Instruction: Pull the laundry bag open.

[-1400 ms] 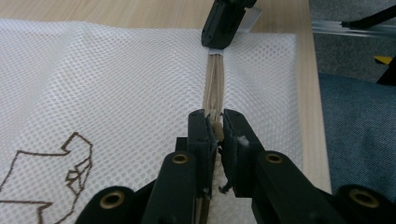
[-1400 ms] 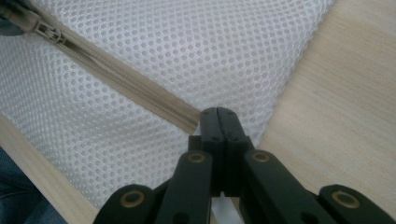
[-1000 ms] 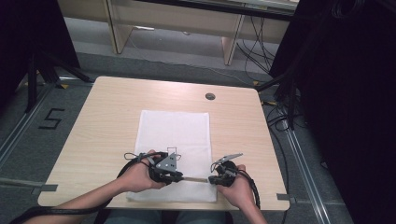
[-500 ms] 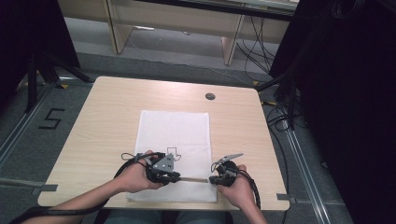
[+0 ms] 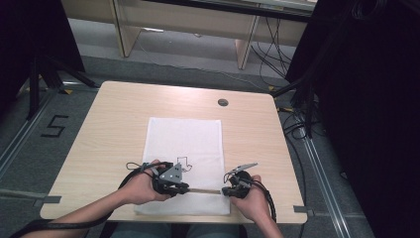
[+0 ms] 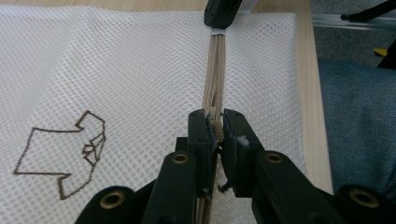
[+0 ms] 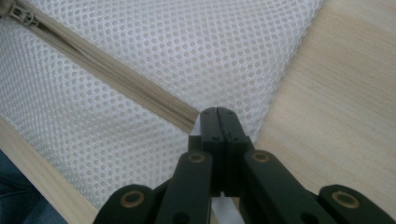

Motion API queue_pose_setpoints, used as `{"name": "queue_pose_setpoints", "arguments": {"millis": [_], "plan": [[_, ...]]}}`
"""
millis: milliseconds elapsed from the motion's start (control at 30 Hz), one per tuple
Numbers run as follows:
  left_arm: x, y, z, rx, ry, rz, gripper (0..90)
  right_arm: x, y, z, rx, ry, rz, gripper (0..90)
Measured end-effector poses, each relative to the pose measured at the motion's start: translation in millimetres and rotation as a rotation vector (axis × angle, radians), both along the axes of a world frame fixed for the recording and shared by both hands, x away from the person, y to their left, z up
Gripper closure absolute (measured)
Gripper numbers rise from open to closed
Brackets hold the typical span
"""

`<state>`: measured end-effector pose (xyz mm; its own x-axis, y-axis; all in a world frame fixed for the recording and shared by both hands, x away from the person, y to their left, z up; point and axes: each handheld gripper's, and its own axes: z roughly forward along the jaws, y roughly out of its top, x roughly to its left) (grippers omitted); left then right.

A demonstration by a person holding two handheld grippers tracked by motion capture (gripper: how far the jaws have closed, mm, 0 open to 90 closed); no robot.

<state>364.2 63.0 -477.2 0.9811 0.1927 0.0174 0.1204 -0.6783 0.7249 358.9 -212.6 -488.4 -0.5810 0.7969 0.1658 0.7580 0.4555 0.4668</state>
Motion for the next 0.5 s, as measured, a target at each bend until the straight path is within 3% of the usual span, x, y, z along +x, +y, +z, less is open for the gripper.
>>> {"name": "queue_pose_setpoints", "arguments": {"millis": [400,433,467,500], "plan": [[-1.7,5.2,-0.5,0.004,0.006,0.005,81.4,0.3,0.1,0.3,-0.003,0.003,-0.001,90.0],[-0.3,6.4,0.3,0.017,-0.015,-0.011,81.4,0.3,0.1,0.3,-0.003,0.003,-0.001,90.0],[-1.6,7.2,0.1,0.003,0.005,0.001,81.4,0.2,0.4,0.4,-0.005,0.002,-0.001,90.0],[-1.2,8.5,0.7,0.011,-0.001,-0.003,81.4,0.2,0.4,0.3,-0.004,0.002,-0.001,90.0]]}}
